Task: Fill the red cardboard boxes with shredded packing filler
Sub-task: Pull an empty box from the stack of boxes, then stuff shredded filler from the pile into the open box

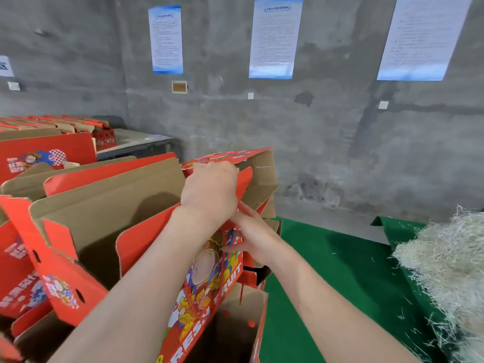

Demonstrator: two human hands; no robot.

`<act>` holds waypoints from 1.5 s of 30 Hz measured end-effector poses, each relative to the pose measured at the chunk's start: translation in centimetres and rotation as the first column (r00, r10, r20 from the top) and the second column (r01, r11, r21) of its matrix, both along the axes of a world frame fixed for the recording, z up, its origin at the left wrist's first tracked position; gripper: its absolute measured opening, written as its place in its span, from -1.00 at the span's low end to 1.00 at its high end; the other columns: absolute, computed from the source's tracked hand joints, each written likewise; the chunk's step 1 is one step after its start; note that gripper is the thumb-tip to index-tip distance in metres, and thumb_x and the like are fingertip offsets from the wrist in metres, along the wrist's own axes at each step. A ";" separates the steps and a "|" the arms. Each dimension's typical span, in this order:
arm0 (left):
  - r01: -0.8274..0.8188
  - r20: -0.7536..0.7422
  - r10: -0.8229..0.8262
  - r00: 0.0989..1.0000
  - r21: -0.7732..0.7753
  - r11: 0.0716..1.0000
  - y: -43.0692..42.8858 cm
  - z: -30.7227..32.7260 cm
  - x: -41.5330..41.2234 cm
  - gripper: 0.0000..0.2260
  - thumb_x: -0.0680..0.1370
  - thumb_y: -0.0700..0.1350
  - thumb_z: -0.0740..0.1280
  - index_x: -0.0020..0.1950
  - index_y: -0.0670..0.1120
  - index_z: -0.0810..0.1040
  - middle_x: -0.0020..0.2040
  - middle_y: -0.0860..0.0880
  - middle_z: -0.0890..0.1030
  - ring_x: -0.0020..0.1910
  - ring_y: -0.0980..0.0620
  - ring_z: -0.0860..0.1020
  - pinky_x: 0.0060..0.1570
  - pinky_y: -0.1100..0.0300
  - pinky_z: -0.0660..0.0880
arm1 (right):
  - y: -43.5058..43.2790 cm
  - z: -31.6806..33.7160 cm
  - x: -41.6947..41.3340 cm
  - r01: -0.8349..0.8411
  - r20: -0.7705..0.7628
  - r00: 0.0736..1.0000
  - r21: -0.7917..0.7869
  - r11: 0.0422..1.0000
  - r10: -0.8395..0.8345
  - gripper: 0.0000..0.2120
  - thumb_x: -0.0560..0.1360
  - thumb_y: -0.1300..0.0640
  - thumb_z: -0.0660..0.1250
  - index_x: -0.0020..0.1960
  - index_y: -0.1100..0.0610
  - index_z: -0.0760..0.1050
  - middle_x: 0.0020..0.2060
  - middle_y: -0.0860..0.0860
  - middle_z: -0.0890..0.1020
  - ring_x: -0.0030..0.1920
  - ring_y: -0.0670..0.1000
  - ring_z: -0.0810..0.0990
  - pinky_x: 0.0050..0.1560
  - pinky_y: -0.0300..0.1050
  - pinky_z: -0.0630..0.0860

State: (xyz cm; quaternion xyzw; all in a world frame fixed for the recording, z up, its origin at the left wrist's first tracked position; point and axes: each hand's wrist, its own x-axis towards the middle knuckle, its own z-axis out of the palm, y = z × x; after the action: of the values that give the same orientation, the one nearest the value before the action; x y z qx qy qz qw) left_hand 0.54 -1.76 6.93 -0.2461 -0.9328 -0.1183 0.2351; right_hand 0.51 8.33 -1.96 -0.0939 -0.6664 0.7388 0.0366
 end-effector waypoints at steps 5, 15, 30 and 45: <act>0.131 -0.129 -0.120 0.984 0.083 0.988 1.4 1.7 4.8 -0.74 0.46 -0.30 0.21 0.15 -0.18 0.44 0.10 -0.16 0.55 0.11 -0.21 0.54 -0.17 0.09 0.37 | 2.2 4.6 4.7 -0.101 -0.156 0.986 -0.320 0.942 0.053 -0.66 0.33 -0.06 0.33 0.06 0.03 0.53 0.03 0.08 0.52 0.10 0.12 0.44 -0.16 -0.01 0.54; 0.548 -0.147 -0.550 0.822 -0.055 0.834 9.1 1.9 17.3 -0.75 0.50 -0.21 0.24 0.18 -0.19 0.43 0.12 -0.15 0.51 0.11 -0.18 0.50 -0.19 0.11 0.27 | 7.9 10.0 19.1 0.471 -0.184 0.825 -0.296 0.831 -0.534 -0.68 0.60 0.30 0.01 -0.32 0.20 0.30 -0.62 0.05 0.44 -0.73 -0.13 0.38 -0.71 -0.45 0.26; 0.381 0.417 -0.392 0.820 0.114 0.918 16.0 -16.4 13.5 -0.49 0.53 -0.04 0.28 0.45 -0.11 0.25 0.44 -0.14 0.29 0.42 -0.12 0.23 0.38 0.03 0.23 | 17.1 -12.8 30.4 0.820 0.345 0.479 -0.505 0.270 -0.807 -0.70 0.43 0.56 -0.01 -0.09 0.29 0.42 -0.24 0.20 0.50 -0.26 0.21 0.46 -0.01 0.28 0.43; -0.007 0.772 -0.294 0.563 0.360 0.933 14.4 -28.4 14.6 -0.53 0.51 -0.18 0.31 0.41 -0.18 0.34 0.01 -0.07 0.60 -0.06 0.01 0.47 -0.01 0.17 0.37 | 22.7 -18.0 37.0 0.646 0.331 0.449 0.521 0.558 -0.830 -0.37 0.47 -0.07 0.34 0.43 0.15 0.23 0.32 0.13 0.42 0.22 0.11 0.45 0.26 0.05 0.37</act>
State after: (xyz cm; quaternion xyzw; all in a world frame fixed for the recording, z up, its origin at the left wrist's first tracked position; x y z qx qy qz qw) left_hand 15.17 12.60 -21.46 -0.1980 -0.8789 -0.3880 -0.1941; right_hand 37.51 31.01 -20.01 -0.5763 -0.6454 0.4668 0.1829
